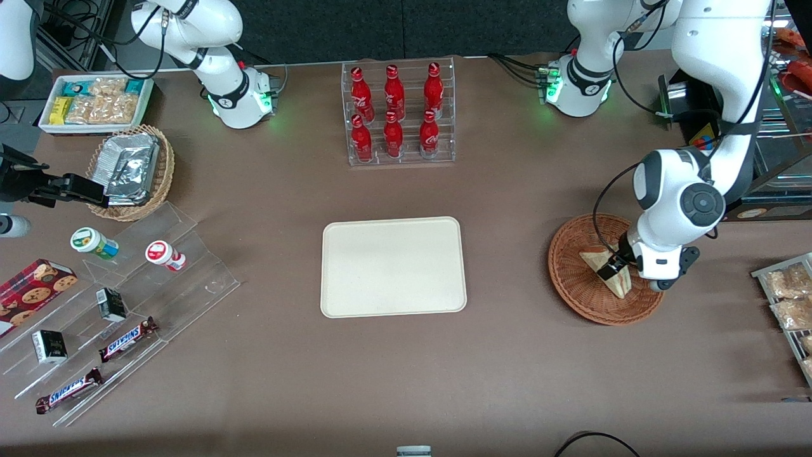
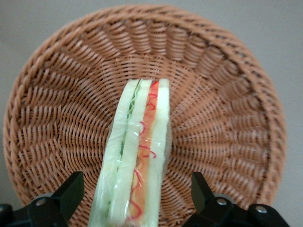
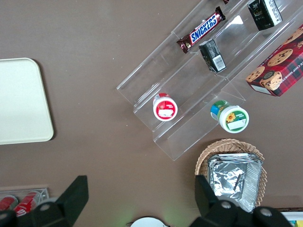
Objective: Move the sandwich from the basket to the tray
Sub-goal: 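Lower the open left gripper around the wrapped sandwich and close it, then lift the sandwich out of the basket with the left gripper, then carry the sandwich over the cream tray and lower it onto it, then open the left gripper to release the sandwich upright on the tray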
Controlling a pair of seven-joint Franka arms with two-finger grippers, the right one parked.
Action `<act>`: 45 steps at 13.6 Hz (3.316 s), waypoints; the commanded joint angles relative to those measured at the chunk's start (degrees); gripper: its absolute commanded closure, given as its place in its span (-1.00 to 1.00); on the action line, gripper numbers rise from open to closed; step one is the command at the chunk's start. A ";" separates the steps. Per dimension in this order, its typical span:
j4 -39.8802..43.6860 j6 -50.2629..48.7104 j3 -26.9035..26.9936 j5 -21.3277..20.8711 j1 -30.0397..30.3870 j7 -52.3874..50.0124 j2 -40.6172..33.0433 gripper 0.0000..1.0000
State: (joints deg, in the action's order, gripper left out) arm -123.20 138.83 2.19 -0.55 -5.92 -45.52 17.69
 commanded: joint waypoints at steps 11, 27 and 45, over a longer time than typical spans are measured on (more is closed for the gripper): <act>13.58 -30.26 -2.10 -1.56 -7.25 -0.01 -8.27 1.00; 40.03 -23.80 -4.91 -1.74 -38.71 -4.23 17.44 1.00; 42.34 -16.13 -4.74 -6.93 -39.96 -12.23 27.05 -0.99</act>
State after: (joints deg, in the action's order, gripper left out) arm -83.00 122.86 -2.98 -6.71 -45.50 -56.73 43.80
